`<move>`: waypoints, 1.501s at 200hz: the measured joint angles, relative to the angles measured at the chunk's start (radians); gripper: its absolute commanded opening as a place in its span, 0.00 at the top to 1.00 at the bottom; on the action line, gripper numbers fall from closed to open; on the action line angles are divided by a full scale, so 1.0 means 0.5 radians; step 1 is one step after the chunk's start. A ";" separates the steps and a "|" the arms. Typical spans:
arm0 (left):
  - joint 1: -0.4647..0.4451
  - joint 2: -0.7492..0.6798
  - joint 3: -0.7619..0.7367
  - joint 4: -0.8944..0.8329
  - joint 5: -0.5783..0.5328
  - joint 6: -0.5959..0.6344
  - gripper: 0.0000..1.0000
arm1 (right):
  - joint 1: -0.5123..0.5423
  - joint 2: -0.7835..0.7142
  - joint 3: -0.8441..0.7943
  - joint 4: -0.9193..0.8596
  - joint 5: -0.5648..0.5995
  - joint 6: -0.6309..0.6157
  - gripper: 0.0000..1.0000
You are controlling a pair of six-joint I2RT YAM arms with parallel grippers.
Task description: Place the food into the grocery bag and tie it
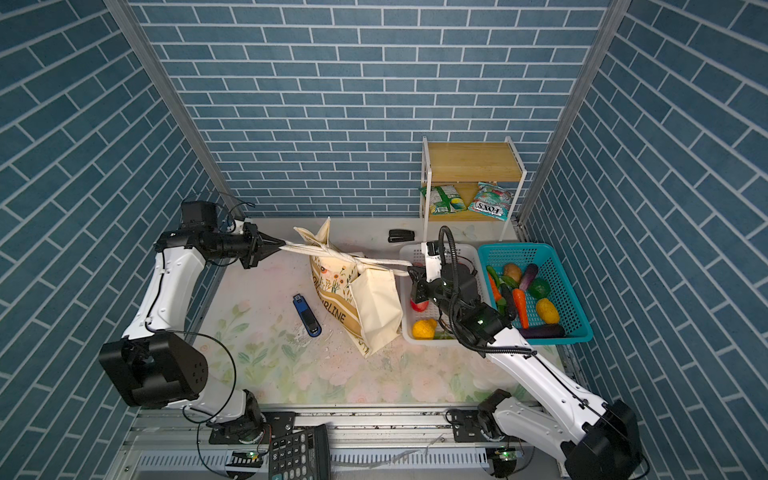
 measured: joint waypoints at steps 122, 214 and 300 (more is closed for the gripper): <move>0.033 -0.016 0.025 0.004 -0.036 -0.041 1.00 | -0.047 0.145 0.002 0.166 -0.108 0.001 1.00; 0.002 -0.015 0.059 0.001 -0.079 -0.031 1.00 | -0.064 0.150 -0.032 0.253 -0.130 -0.073 1.00; -0.052 -0.078 0.050 0.083 -0.138 -0.054 1.00 | -0.126 0.150 -0.105 0.410 -0.246 -0.140 1.00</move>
